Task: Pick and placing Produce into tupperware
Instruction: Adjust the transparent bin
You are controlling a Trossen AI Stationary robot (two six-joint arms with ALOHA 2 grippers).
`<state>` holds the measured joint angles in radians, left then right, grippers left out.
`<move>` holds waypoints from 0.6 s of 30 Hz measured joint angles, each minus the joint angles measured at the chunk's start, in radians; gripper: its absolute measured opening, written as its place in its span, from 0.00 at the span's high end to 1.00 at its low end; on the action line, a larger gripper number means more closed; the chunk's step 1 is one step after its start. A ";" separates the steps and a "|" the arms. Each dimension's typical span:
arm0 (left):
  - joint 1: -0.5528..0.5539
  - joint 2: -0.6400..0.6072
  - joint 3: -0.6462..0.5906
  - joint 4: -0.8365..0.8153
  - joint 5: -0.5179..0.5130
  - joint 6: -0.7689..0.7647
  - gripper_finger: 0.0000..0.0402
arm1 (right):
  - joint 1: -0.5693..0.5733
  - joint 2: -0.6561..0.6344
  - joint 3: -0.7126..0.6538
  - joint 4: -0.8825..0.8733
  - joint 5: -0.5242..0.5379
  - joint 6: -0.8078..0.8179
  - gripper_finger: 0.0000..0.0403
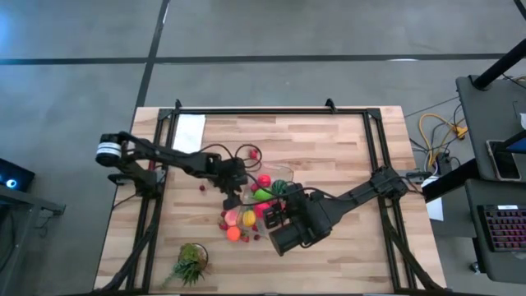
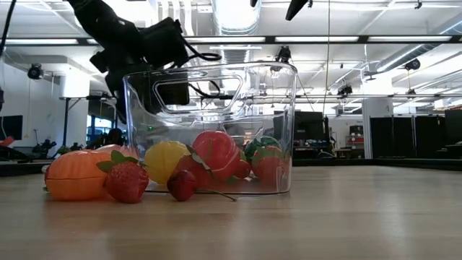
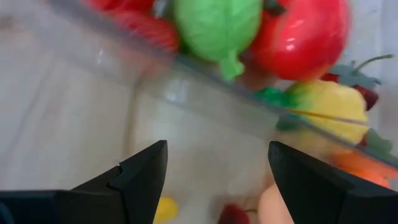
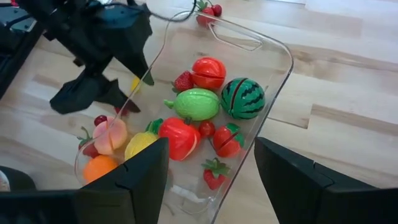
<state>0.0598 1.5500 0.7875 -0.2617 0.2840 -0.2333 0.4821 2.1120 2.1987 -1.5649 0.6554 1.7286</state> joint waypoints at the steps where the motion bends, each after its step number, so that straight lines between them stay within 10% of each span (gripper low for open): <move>1: -0.009 0.006 0.006 0.009 0.000 0.000 0.34 | 0.000 0.000 0.000 0.000 0.000 0.000 0.43; 18: -0.057 0.023 0.050 0.033 -0.105 0.003 0.34 | 0.000 0.000 0.000 -0.006 0.000 -0.028 0.43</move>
<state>0.0029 1.5734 0.8372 -0.2287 0.1788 -0.2299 0.4824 2.1120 2.1983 -1.5711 0.6556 1.7002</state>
